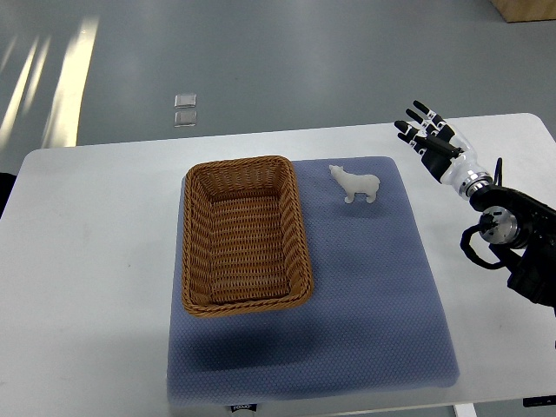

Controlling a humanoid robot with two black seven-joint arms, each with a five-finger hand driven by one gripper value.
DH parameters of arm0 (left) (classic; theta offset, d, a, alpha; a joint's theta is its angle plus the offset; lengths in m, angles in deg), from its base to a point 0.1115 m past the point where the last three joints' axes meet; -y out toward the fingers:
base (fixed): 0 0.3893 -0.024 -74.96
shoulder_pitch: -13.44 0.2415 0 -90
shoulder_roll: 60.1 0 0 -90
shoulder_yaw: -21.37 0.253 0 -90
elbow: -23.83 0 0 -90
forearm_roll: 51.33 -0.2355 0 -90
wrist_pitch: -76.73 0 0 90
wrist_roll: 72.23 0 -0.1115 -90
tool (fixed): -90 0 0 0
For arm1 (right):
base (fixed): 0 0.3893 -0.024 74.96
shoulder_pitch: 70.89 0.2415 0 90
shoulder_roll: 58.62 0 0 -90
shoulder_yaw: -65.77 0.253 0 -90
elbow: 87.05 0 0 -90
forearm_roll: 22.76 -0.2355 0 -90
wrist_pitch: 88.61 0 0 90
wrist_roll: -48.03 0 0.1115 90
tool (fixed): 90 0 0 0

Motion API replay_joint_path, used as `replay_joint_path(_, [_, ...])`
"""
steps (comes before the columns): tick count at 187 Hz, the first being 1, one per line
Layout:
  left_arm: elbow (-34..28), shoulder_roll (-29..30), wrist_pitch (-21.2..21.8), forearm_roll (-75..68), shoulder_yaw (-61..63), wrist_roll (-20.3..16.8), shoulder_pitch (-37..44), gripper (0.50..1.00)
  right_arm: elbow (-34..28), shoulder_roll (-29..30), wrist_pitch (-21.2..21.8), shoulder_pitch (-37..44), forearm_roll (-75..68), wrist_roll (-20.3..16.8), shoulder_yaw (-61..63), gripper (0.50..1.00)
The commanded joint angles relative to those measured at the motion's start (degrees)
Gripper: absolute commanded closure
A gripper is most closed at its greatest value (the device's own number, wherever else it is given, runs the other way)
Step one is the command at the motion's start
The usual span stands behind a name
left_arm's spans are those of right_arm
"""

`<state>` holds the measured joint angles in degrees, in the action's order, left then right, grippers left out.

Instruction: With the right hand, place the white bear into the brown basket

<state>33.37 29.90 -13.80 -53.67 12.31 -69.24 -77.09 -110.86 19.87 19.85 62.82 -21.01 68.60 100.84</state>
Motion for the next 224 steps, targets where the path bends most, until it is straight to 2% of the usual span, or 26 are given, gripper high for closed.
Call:
replay_joint_path(1, [0.04,0.0,0.0,-0.03,0.0,0.0,0.0,0.5,-0.01,-0.01,0.0,-0.03,0.0,0.0,-0.18,0.576])
replay_joint_path(182, [-0.05,0.0,0.0,0.06,0.0,0.0,0.0,0.5,-0.27,-0.27,0.62,0.85,3.08,0.0,-0.62,0.576])
replay_joint_path(224, [-0.05,0.0,0.0,0.06,0.09,0.0,0.0,0.5,-0.45,-0.27,0.79,1.38,12.04,0.17,-0.62,0.576])
